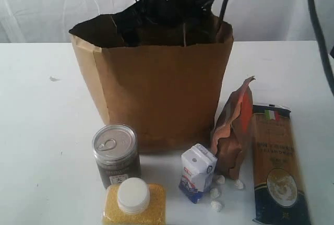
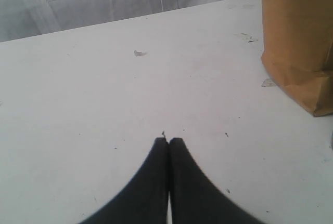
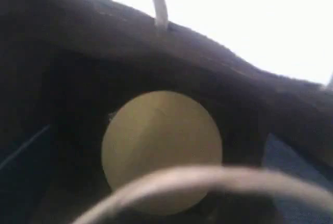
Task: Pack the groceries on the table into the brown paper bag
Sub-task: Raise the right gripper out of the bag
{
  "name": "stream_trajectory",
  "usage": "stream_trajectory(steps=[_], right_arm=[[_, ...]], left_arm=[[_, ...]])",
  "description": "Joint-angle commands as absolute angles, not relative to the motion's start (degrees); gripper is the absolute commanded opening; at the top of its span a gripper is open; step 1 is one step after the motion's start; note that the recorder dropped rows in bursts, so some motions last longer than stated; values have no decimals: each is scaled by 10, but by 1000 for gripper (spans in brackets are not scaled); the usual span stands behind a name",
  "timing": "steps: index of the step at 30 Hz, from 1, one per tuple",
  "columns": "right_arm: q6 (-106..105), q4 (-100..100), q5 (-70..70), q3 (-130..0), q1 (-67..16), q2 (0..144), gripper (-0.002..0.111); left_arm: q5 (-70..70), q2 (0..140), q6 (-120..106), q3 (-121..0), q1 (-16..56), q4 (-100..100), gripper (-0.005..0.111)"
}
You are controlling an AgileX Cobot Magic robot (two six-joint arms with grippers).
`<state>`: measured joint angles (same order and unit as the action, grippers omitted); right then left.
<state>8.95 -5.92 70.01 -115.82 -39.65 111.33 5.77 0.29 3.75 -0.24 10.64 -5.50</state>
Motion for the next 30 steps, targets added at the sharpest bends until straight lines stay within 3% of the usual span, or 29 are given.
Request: stream_trajectory(steps=[1, 14, 24, 30], right_arm=[[92, -58, 700, -1159, -395, 1078, 101], [92, -51, 700, -1159, -395, 968, 98], [29, 86, 700, -1137, -395, 891, 62], [29, 80, 700, -1060, -395, 827, 61]], left_arm=[[56, 0, 38, 0, 105, -55, 0], [56, 0, 38, 0, 105, -55, 0], [56, 0, 38, 0, 105, -55, 0], [56, 0, 38, 0, 105, -55, 0]])
